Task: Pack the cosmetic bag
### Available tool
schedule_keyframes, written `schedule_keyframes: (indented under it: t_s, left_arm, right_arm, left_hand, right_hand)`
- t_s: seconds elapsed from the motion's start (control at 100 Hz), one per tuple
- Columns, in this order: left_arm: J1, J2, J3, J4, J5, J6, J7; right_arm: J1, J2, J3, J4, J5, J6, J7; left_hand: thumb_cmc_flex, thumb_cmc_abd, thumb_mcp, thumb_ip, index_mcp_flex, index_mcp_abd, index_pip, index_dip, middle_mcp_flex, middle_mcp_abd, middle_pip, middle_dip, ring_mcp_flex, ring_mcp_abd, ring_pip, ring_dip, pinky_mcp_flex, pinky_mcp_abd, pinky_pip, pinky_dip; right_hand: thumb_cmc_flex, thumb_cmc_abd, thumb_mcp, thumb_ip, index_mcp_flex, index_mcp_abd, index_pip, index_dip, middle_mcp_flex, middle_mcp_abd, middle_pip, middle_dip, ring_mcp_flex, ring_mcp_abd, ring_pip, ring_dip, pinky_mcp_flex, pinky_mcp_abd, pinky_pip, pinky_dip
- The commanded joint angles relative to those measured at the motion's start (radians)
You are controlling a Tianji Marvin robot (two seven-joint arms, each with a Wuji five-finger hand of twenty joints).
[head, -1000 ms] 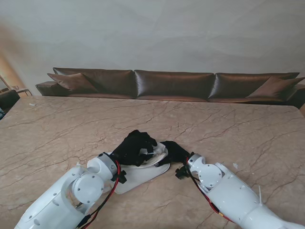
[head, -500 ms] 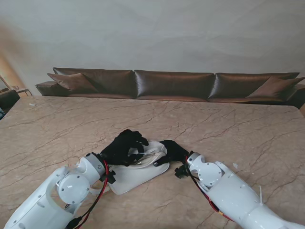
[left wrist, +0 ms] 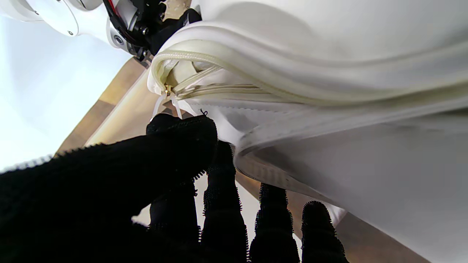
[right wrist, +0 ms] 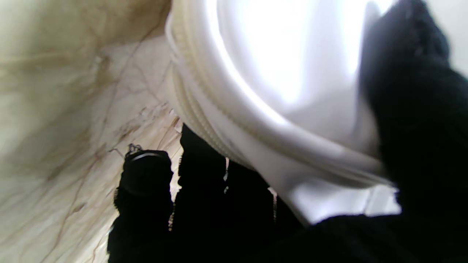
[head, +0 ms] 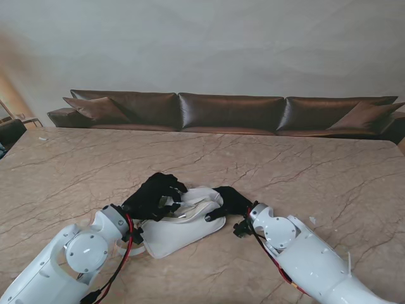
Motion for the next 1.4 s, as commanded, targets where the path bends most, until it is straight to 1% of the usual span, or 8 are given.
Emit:
schedule_keyframes:
  t_s: [0.0,0.29,0.92,1.14,1.18,1.32,1.36,1.39]
  left_arm:
    - [0.016,0.011,-0.025,0.005,-0.001,0.002,0.009]
    - [0.058,0.012,-0.086,0.011,0.031,-0.009,0.019]
    - [0.206,0.009,-0.243,0.044,0.11,-0.054,0.089]
    - [0.253,-0.01,-0.267,0.058,0.124,-0.058,0.19]
    - [0.254,-0.01,-0.266,0.063,0.12,-0.066,0.188]
    - [0.253,-0.008,-0.256,0.068,0.111,-0.102,0.18]
    - [0.253,-0.009,-0.25,0.066,0.102,-0.109,0.182]
    - [0.253,-0.01,-0.246,0.064,0.099,-0.109,0.184]
  right_arm:
    - [-0.015,0.031,0.01,0.031,-0.005,0.016,-0.005]
    - [-0.044,0.04,0.051,0.014,-0.025,0.028,-0.019]
    - [-0.118,0.059,0.155,-0.032,-0.095,0.079,-0.059]
    - [-0.132,0.061,0.168,-0.043,-0.103,0.088,-0.067]
    - [-0.132,0.062,0.167,-0.044,-0.103,0.087,-0.065]
    - [-0.136,0.063,0.163,-0.057,-0.111,0.085,-0.07]
    - [-0.142,0.061,0.165,-0.069,-0.118,0.09,-0.085]
    - [-0.149,0.061,0.168,-0.083,-0.124,0.098,-0.093]
  left_hand:
    - [-0.027,-0.034,0.17,-0.048,0.046,-0.035,0.168,0.019,-0.015,0.002,-0.003,0.007,-0.036,-0.03,-0.025,-0.005,-0.002,-0.011,-0.009,-0.012]
    - [-0.029,-0.011,0.165,-0.071,0.037,-0.048,0.158,0.032,-0.028,-0.002,-0.007,0.003,-0.041,-0.029,-0.028,-0.004,-0.002,-0.012,-0.008,-0.016]
    - [-0.013,0.046,0.112,-0.064,0.023,-0.064,0.139,0.055,-0.069,0.008,-0.048,-0.049,-0.062,-0.035,-0.037,-0.013,0.0,-0.017,-0.017,-0.039]
    - [-0.018,0.075,0.079,-0.054,0.005,-0.069,0.129,0.069,-0.099,0.027,-0.09,-0.115,-0.065,-0.03,-0.041,-0.021,0.0,-0.011,-0.014,-0.045]
    - [-0.022,0.073,0.071,-0.06,-0.008,-0.065,0.122,0.069,-0.106,0.024,-0.094,-0.12,-0.07,-0.032,-0.044,-0.022,-0.001,-0.013,-0.016,-0.047]
    - [-0.126,0.056,0.086,-0.137,-0.083,-0.059,0.069,0.056,-0.142,0.034,-0.099,-0.142,-0.091,-0.03,-0.063,-0.037,0.005,-0.004,-0.042,-0.094]
    - [-0.203,0.149,0.017,-0.064,-0.127,-0.036,0.046,0.028,-0.16,0.039,-0.109,-0.147,-0.101,-0.028,-0.072,-0.041,0.006,-0.001,-0.045,-0.119]
    - [-0.278,0.25,-0.075,0.015,-0.168,-0.028,0.019,0.02,-0.176,0.043,-0.118,-0.15,-0.107,-0.027,-0.079,-0.043,0.006,0.001,-0.044,-0.128]
  right_hand:
    - [0.515,0.279,0.512,0.117,0.305,-0.205,0.232,0.064,0.118,-0.008,0.148,0.047,0.073,0.08,0.155,0.048,0.004,-0.011,0.04,-0.008]
    - [0.518,0.266,0.524,0.112,0.315,-0.206,0.232,0.066,0.128,-0.004,0.157,0.05,0.079,0.08,0.165,0.046,0.007,-0.015,0.051,-0.017]
    - [0.521,0.255,0.536,0.102,0.325,-0.204,0.23,0.064,0.136,0.0,0.167,0.052,0.083,0.083,0.177,0.043,0.008,-0.017,0.067,-0.021]
    - [0.52,0.254,0.538,0.102,0.326,-0.202,0.23,0.064,0.138,0.003,0.171,0.053,0.085,0.084,0.18,0.042,0.01,-0.018,0.07,-0.021]
    - [0.52,0.255,0.538,0.102,0.326,-0.202,0.23,0.064,0.138,0.003,0.171,0.053,0.085,0.084,0.18,0.042,0.009,-0.018,0.07,-0.021]
    - [0.516,0.258,0.534,0.102,0.323,-0.201,0.224,0.06,0.139,-0.001,0.168,0.05,0.086,0.085,0.181,0.039,0.013,-0.017,0.074,-0.021]
    - [0.514,0.251,0.538,0.108,0.318,-0.197,0.21,0.053,0.146,0.001,0.162,0.043,0.094,0.088,0.181,0.033,0.023,-0.015,0.08,-0.022]
    - [0.515,0.244,0.541,0.111,0.311,-0.191,0.2,0.047,0.147,0.002,0.16,0.04,0.096,0.09,0.181,0.03,0.025,-0.015,0.081,-0.025]
